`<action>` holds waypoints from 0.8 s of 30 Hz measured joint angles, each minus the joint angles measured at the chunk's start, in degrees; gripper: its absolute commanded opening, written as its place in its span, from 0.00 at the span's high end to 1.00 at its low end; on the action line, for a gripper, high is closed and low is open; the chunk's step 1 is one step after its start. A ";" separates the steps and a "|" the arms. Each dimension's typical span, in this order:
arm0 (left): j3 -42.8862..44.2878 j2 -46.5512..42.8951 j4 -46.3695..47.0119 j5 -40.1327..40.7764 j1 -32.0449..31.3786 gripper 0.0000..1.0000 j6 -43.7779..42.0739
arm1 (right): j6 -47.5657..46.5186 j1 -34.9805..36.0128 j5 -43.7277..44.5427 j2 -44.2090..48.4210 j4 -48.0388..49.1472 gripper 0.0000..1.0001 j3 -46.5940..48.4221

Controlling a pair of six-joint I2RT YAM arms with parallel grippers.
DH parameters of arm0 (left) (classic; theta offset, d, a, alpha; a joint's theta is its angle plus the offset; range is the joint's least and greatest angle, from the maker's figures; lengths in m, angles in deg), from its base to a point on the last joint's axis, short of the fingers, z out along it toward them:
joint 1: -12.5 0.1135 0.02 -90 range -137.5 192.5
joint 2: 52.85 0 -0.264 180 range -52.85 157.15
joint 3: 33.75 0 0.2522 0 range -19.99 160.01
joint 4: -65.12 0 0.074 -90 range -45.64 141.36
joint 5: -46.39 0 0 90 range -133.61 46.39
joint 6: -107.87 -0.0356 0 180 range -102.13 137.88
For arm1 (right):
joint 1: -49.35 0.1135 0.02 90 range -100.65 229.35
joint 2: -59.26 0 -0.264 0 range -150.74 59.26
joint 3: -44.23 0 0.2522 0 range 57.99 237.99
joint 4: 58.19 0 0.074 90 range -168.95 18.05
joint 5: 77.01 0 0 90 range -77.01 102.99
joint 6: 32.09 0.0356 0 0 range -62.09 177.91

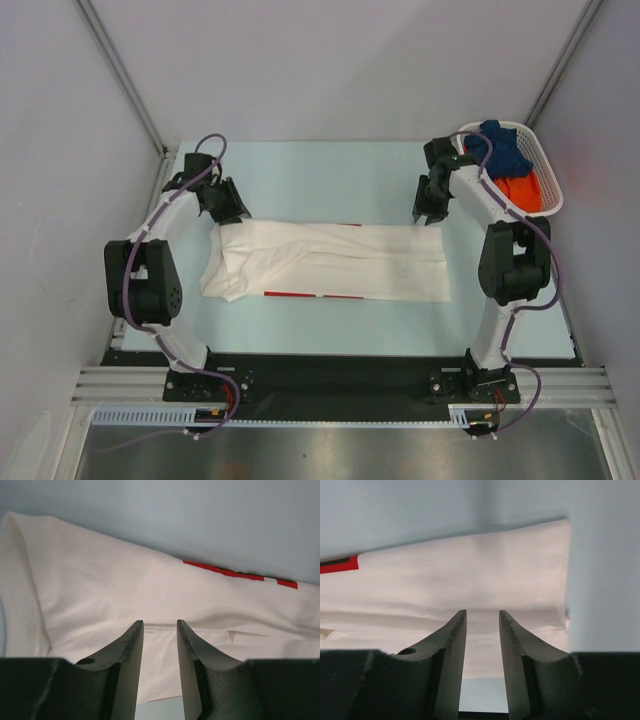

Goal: Fold and stack the t-shirts
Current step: Fold the tshirt

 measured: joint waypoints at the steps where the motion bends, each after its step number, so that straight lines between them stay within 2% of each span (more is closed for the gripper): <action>1: -0.42 -0.04 0.07 -0.15 -0.57 0.62 0.00 | 0.07 0.68 -0.87 -0.59 0.02 0.63 0.00; 12: -2.43 3.54 0.28 -4.13 -2.12 0.64 0.11 | 1.27 6.25 -4.44 -8.31 0.26 0.65 -2.38; 17: -2.43 3.56 0.70 -4.52 -2.12 0.64 0.11 | 1.75 9.29 -4.28 -6.34 1.18 0.67 -9.05; 24: -2.43 3.56 0.79 -5.40 -2.12 0.63 0.09 | 2.69 9.57 -3.06 0.17 1.64 0.68 -16.04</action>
